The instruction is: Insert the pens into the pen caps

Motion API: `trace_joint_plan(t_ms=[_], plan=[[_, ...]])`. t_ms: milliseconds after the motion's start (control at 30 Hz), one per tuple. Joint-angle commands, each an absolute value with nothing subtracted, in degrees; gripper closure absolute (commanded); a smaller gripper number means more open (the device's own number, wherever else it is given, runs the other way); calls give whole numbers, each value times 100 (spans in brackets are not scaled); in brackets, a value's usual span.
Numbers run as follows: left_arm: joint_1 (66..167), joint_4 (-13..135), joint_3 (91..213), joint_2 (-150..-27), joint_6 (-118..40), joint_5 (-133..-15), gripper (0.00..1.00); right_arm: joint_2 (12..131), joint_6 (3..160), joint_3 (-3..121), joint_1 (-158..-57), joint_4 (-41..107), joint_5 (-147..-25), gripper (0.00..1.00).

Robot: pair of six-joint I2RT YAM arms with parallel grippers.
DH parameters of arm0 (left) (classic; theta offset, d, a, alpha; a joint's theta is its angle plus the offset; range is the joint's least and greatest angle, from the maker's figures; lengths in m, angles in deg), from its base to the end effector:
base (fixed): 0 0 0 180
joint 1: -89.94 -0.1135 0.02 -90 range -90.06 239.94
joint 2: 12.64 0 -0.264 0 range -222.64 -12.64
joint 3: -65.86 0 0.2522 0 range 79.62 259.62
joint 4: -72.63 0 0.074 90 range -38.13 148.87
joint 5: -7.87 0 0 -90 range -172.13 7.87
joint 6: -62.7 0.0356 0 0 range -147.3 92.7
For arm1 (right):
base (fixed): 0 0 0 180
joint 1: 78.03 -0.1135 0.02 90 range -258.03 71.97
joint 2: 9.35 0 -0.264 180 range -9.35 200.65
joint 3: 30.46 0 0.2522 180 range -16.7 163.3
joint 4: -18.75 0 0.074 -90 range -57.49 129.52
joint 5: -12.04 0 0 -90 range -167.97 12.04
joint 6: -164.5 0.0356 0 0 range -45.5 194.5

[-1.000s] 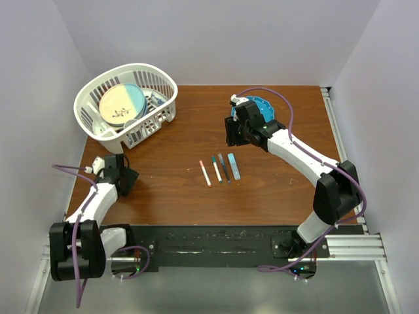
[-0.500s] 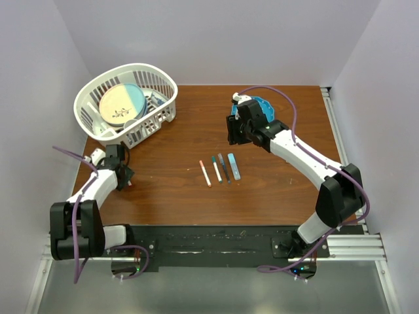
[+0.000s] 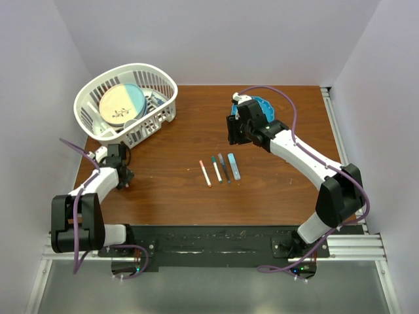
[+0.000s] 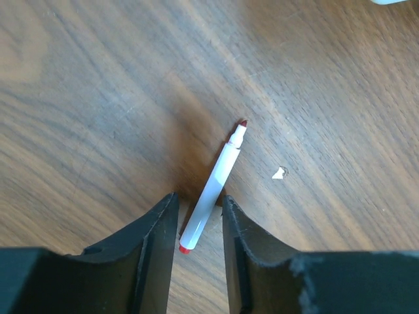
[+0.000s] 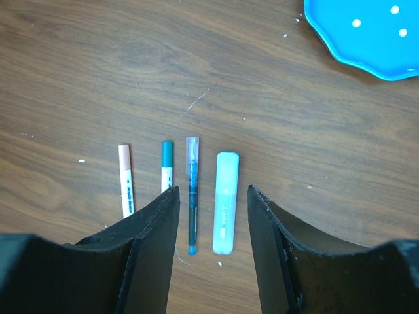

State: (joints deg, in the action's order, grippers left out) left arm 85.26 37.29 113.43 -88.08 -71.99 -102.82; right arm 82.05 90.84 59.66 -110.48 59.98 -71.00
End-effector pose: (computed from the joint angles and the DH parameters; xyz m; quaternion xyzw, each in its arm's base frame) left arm 0.2232 0.0309 0.1553 -0.4375 0.8522 0.0862 0.2739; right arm 0.3054 0.1891 0.2979 -0.1038 0.9081 0.1154 0.3890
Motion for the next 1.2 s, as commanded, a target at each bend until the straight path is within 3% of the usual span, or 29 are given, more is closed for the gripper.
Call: trace_joint_plan(t_ms=[0, 67, 200, 467, 800, 967, 1167], plan=[[8555, 4032, 11381, -9068, -6879, -10393, 65, 7986, 9006, 6038, -11029, 5923, -6944, 51], [8572, 4076, 11390, -9130, -6800, -10349, 70, 7951, 9006, 6029, -11029, 5932, -6944, 51], [8572, 4182, 11373, -9244, -6721, -10042, 100, 7898, 8997, 6011, -11029, 5950, -6979, 51], [8950, 4664, 11277, -8403, -6404, -8736, 100, 7205, 9619, 5362, -11046, 5353, -8225, 48], [10900, 7676, 10696, -8031, -6737, -6157, 100, 6501, 11334, 3789, -11055, 3088, -9580, 42], [11813, 8803, 10704, -8294, -7045, -5674, 100, 6597, 11624, 3542, -11169, 2830, -9484, 41], [12202, 9665, 10819, -8646, -7520, -5471, 100, 6527, 11862, 3384, -11309, 2680, -9186, 43]])
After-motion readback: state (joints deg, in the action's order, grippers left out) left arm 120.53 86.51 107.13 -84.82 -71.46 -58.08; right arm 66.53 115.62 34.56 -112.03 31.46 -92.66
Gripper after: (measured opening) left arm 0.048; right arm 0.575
